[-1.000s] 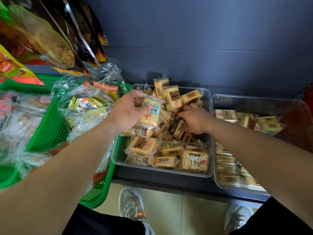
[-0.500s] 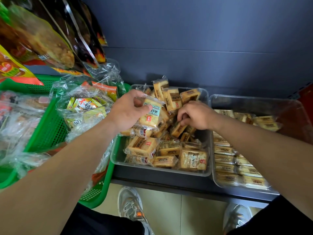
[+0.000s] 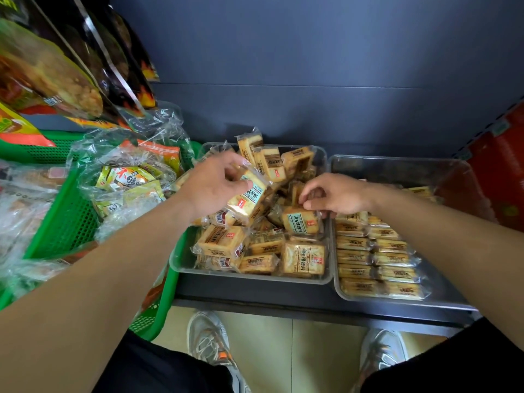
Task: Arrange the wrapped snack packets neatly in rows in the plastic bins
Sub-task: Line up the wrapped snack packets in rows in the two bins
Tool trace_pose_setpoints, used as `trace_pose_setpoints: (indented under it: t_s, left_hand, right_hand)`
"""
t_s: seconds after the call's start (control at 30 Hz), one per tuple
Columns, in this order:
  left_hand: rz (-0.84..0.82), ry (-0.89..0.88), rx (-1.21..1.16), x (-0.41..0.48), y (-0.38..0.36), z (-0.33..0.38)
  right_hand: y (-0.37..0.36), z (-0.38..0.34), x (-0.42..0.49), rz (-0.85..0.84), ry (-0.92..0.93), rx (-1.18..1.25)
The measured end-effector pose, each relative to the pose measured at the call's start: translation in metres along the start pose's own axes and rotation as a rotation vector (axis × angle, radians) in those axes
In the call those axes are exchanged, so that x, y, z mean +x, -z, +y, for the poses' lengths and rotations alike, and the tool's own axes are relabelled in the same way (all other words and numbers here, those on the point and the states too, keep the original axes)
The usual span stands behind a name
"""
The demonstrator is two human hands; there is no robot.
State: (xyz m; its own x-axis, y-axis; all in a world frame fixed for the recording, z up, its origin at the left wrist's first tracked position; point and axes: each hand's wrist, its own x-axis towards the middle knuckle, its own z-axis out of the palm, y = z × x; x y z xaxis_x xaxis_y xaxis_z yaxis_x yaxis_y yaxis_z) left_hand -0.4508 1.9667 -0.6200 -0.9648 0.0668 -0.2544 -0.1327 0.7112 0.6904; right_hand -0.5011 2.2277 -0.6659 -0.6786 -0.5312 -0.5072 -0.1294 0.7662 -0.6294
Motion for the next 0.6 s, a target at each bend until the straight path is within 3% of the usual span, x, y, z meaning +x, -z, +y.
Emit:
trace_pose_setpoints:
  t_s: [0.17,0.33,0.5,0.6]
  left_hand:
    - [-0.009,0.015,0.001,0.003,0.001,0.000]
    - [-0.025,0.000,0.038,0.005,-0.003,0.002]
    - [-0.017,0.000,0.042,0.003,-0.001,0.001]
    - [-0.002,0.010,0.013,0.002,0.003,-0.002]
  right_hand:
    - [0.006,0.008,-0.003,-0.112,-0.045,0.114]
    - [0.003,0.011,-0.003,-0.035,-0.081,0.011]
    - [-0.008,-0.003,-0.001,0.113,-0.038,-0.250]
    - [-0.019,-0.016,0.009,0.084,0.018,-0.334]
